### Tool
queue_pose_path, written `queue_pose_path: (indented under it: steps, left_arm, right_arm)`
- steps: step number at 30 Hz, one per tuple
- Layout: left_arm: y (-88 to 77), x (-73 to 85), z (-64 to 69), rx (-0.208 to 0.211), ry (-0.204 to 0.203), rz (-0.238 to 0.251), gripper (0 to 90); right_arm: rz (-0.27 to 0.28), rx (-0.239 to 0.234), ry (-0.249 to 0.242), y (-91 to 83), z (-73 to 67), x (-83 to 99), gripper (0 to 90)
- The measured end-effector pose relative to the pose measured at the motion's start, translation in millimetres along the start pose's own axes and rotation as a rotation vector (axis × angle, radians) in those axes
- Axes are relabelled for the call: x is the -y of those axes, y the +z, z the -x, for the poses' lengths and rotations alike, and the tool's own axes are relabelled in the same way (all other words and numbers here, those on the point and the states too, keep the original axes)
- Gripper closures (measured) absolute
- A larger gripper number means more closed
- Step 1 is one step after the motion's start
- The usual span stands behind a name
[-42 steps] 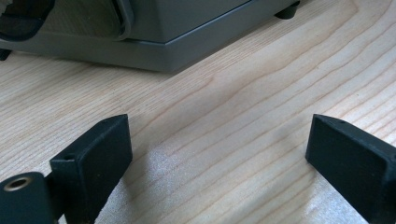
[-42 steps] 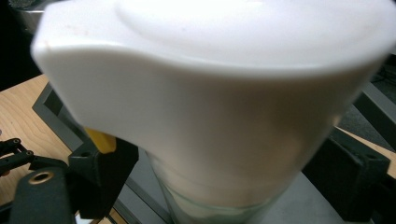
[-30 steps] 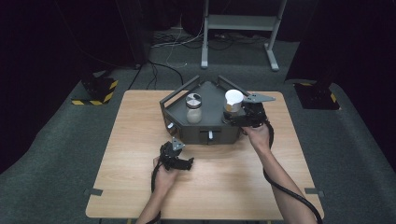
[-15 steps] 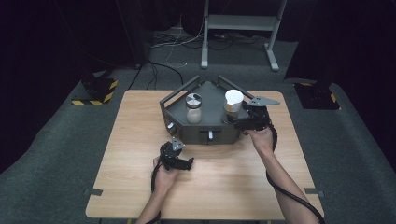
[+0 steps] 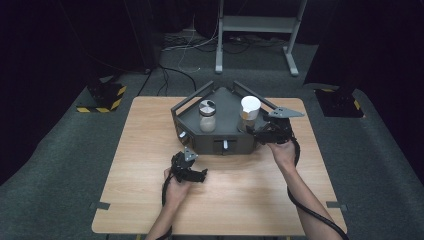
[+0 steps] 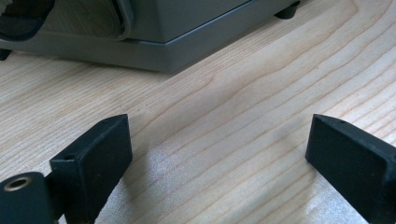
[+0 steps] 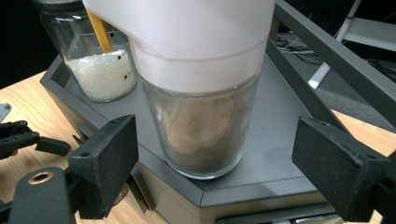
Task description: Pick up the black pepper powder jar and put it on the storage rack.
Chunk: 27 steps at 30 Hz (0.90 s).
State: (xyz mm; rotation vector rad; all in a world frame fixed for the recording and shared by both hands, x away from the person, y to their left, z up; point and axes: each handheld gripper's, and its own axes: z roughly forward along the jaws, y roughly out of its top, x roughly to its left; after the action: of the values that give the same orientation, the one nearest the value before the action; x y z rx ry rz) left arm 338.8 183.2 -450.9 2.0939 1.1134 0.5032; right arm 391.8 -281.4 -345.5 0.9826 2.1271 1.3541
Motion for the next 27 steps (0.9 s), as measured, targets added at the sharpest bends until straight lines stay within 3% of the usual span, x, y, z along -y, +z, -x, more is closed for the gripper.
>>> queue_pose_path:
  steps: [27]
  left_arm:
    - [0.0, 0.1, 0.1, 0.0, -0.002, 0.0, 7.1]
  right_arm:
    - [-0.006, 0.025, 0.01, -15.0, 2.6, 19.9, 14.4]
